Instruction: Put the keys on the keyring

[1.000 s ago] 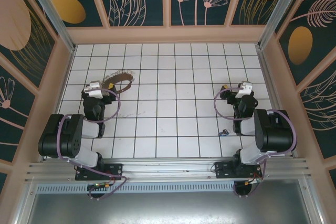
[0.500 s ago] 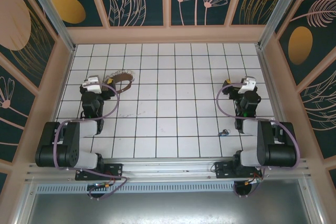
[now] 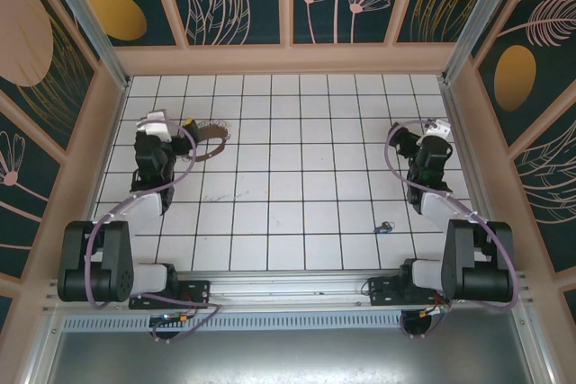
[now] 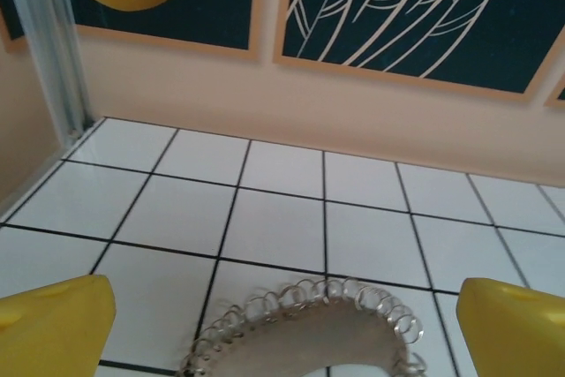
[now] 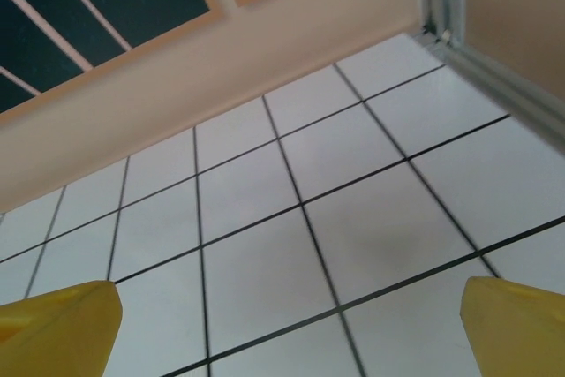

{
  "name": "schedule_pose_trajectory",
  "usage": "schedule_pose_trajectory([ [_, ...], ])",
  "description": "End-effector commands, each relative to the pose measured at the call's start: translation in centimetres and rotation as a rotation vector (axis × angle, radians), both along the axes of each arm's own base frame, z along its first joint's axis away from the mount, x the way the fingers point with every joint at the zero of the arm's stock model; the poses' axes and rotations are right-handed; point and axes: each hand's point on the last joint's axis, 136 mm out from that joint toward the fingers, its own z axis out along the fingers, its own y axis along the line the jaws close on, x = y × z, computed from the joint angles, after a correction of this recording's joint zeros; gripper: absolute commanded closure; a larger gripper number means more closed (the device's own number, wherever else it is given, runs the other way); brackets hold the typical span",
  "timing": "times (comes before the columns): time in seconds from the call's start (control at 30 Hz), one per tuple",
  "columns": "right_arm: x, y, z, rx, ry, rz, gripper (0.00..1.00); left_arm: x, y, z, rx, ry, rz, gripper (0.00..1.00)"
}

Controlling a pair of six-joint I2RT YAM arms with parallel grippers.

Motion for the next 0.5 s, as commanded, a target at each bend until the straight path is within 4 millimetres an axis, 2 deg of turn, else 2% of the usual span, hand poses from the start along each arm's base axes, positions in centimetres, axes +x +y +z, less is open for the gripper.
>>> schedule_pose_trajectory([
  [0.0, -0.2, 3.1, -0.1, 0.124, 0.036, 0.137, 0.01, 0.1, -1.6, -0.2, -0.13, 0.087, -0.077, 0.01],
  [0.27, -2.2, 12.4, -0.8, 0.228, 0.13, 0.442, 0.14, 0.9, -5.2, -1.9, -0.3, 0.236, -0.225, 0.02],
  [0.4, -3.8, 16.6, -1.8, 0.246, 0.187, 0.507, 0.13, 1.4, -6.8, -3.8, -0.354, 0.321, -0.255, 0.03],
  [0.47, -4.4, 18.0, -2.4, 0.259, 0.216, 0.505, 0.11, 1.7, -7.5, -5.3, -0.333, 0.369, -0.253, 0.03],
])
